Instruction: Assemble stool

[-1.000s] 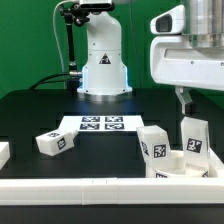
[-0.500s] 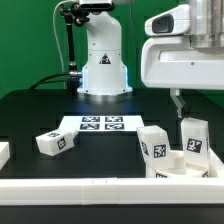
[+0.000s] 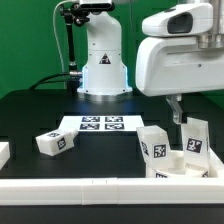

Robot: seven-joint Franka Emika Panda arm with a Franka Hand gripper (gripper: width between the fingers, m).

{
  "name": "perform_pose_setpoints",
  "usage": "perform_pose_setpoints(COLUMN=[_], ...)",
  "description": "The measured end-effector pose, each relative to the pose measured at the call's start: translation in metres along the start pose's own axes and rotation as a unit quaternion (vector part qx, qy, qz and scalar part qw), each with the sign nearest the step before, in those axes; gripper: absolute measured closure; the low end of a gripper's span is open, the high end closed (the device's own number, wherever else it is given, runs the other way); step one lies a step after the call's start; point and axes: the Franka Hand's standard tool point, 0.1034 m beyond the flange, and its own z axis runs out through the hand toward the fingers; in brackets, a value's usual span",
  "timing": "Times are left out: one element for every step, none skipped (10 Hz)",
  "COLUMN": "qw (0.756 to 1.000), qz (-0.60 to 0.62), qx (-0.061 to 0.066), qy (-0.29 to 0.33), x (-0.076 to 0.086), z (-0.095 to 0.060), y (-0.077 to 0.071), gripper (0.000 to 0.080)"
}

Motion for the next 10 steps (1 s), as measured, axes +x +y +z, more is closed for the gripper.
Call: perform_pose_setpoints(qw=[0.999,0.999,0.996,0.992,0.991,0.984,0.975,0.964,0.953,0.941], qz=[-0.032,-0.052,-0.092,-0.122,-0.135,-0.176,-0.223,-0.264,-0.303,-0.337], qx=[0.0,-0.001,-0.004,-0.007,-0.007,-0.01,-0.014,-0.018,-0.019,-0.022], qy=[-0.002,-0.003,-0.004,-0.005,-0.005,-0.006,-0.009,-0.01,-0.01,-0.013], x=[-0.0042,-0.0049,-0.0051,-0.0054,-0.0055,-0.0058,-0.0075,-0.0083,-0.0079,-0.008], z=[0.0017,0.0023,0.0024,0.0025,0.0026,0.0029,0.0048,0.0062,0.0065,0.0073], y=[0.0006,0.002,0.0041,0.0061,0.0071,0.0091,0.01,0.0085,0.0079,0.0099], gripper=[0.0151,0.0151,0.0151,0.0151,0.0151,0.0151,0.0151,0.0151,0.0151,0.0151])
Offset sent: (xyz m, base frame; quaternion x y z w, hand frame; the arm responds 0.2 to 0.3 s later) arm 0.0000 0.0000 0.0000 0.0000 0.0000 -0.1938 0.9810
